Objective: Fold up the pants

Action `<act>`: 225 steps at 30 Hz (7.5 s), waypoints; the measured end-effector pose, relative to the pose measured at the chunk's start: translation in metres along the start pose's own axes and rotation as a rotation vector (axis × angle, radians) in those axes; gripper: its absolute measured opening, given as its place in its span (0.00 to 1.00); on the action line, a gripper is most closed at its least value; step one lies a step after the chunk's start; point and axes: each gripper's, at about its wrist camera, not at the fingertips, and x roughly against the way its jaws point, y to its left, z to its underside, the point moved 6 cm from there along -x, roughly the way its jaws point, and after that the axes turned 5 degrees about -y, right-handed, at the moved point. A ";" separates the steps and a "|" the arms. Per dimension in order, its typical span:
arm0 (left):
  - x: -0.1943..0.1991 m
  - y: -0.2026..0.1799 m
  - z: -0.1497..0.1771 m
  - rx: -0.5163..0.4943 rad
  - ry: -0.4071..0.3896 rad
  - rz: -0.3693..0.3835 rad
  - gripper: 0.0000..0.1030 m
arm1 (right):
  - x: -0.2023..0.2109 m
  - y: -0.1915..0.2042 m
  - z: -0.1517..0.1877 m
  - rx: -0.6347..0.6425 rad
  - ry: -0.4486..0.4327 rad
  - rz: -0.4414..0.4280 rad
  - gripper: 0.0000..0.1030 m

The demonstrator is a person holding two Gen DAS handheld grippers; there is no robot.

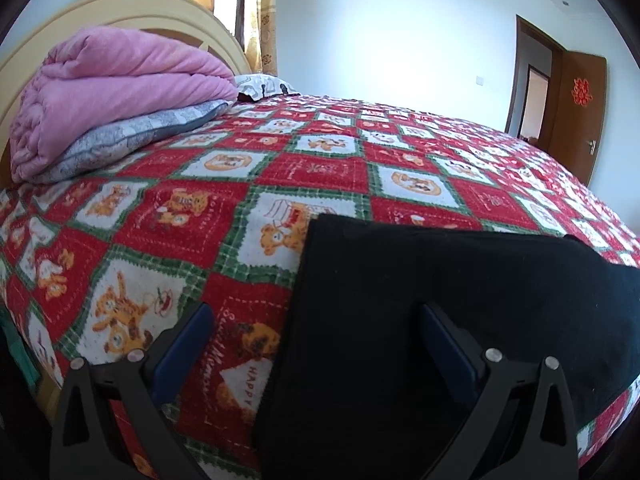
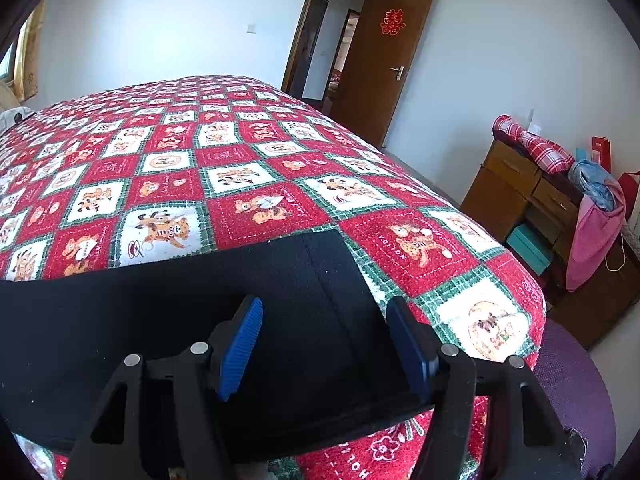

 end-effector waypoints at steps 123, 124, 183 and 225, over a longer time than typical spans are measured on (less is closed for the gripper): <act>-0.004 0.031 0.001 0.183 -0.017 0.047 1.00 | 0.171 0.408 0.082 0.677 -0.176 -0.673 0.26; -0.004 0.031 0.001 0.183 -0.017 0.047 1.00 | 0.172 0.408 0.082 0.670 -0.168 -0.680 0.30; 0.020 -0.016 0.017 -0.040 0.184 0.130 0.61 | 0.090 0.275 0.040 0.316 -0.096 -0.483 0.57; 0.091 -0.078 -0.048 -0.161 0.032 0.256 0.25 | 0.122 0.257 0.015 0.262 -0.113 -0.525 0.58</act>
